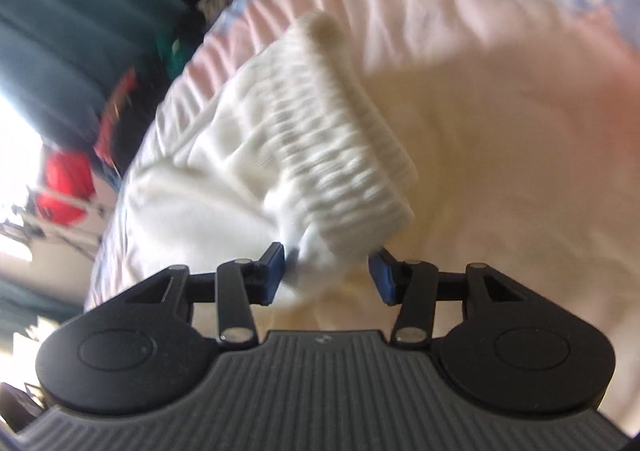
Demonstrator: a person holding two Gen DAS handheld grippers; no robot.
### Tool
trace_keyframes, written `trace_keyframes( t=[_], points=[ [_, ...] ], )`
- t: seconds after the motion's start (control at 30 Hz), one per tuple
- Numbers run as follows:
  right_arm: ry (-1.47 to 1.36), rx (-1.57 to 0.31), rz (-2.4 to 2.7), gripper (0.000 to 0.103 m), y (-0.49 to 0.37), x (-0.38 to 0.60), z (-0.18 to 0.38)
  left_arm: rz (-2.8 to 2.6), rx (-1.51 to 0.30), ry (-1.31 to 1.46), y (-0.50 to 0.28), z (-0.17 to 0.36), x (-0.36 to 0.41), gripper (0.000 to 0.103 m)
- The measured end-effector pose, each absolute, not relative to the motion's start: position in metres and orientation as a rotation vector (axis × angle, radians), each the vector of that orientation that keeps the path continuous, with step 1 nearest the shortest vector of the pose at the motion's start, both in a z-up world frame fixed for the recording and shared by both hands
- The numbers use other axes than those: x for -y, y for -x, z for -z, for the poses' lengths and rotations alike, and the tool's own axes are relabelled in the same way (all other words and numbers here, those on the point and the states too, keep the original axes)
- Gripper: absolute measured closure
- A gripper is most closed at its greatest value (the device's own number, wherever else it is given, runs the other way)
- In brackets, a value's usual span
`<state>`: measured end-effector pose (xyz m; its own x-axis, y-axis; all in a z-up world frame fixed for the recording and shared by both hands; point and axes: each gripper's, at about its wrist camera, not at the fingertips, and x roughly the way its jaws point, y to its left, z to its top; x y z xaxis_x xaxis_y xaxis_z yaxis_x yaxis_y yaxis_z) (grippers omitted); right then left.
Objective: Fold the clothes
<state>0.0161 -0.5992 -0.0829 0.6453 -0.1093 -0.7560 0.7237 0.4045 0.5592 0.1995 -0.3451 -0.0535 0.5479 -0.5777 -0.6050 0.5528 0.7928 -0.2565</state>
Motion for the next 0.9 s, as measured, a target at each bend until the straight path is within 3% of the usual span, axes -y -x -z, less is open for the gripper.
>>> trace_keyframes(
  t=[0.13,0.3,0.43,0.47,0.53,0.57,0.9],
  points=[
    [-0.909,-0.665,0.559,0.053,0.006,0.577,0.028,0.690,-0.651,0.014,-0.158,-0.010,0.334,0.019],
    [-0.755,-0.595,0.533,0.053,0.042,0.548,-0.031,0.709,-0.542,-0.093,-0.096,-0.073,0.327,0.001],
    [-0.662,-0.539,0.488,0.053,0.069,0.530,-0.064,0.715,-0.480,-0.106,-0.053,-0.107,0.312,0.000],
    [-0.631,-0.529,0.473,0.050,0.074,0.524,-0.072,0.715,-0.477,-0.104,-0.043,-0.112,0.307,0.000],
    [-0.562,-0.505,0.456,0.028,0.084,0.511,-0.088,0.726,-0.463,-0.105,-0.022,-0.119,0.295,0.000],
    [-0.526,-0.484,0.451,0.011,0.090,0.503,-0.095,0.733,-0.455,-0.106,-0.012,-0.122,0.289,0.000],
    [-0.356,-0.352,0.386,0.012,0.145,0.431,-0.116,0.741,-0.425,-0.043,0.058,-0.130,0.233,0.000]
  ],
)
